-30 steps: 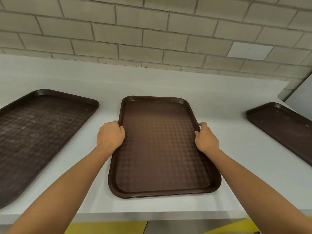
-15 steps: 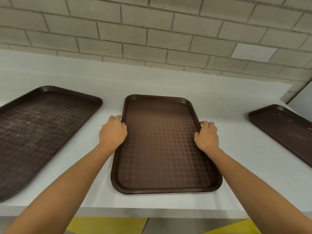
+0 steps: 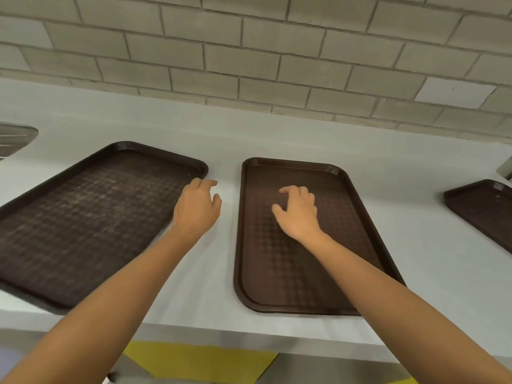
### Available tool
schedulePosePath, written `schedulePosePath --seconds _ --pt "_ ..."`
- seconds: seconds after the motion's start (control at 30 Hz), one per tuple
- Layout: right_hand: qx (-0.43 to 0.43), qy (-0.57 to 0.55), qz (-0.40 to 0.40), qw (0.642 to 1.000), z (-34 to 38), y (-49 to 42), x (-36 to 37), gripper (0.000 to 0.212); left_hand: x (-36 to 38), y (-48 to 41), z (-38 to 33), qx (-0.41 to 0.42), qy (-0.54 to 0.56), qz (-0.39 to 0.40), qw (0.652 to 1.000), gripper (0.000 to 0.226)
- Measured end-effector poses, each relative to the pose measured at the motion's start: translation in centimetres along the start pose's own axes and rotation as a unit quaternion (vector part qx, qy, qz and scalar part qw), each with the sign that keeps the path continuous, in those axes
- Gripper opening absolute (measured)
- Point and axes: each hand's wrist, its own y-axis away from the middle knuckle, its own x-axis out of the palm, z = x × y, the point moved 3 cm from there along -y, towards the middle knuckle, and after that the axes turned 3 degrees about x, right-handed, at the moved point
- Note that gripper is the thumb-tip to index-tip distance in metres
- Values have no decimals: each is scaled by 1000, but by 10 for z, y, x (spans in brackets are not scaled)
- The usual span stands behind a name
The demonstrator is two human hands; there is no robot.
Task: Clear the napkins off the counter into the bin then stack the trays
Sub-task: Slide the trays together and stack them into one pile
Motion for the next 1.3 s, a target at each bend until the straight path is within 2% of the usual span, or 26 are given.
schedulePosePath --seconds 0.2,0.33,0.47,0.63,0.77,0.87,1.0,1.2,1.3 --pt "-57 -29 57 996 73 5 38 40 -34 -6 36 14 17 -25 999 36" --pt "-57 -57 107 991 113 5 69 38 -45 -7 63 10 9 -14 1000 35" --pt "4 -95 174 980 143 9 99 31 -50 -5 91 -24 -3 27 999 36" --pt "61 -91 204 973 161 7 127 31 -46 0 112 -56 -4 74 996 36" --pt "111 -105 232 961 166 4 138 29 -43 0 115 -61 -7 81 995 35" --pt "168 -174 248 938 168 4 138 21 -45 -2 114 -66 12 76 995 35" --pt "216 -269 234 909 173 1 138 27 -50 -8 109 -51 46 56 996 34" --pt "220 -341 155 901 168 -7 126 44 -55 -12 96 -8 74 56 996 35" --pt "191 -348 113 911 162 -13 113 39 -58 -13 91 21 75 55 995 34"
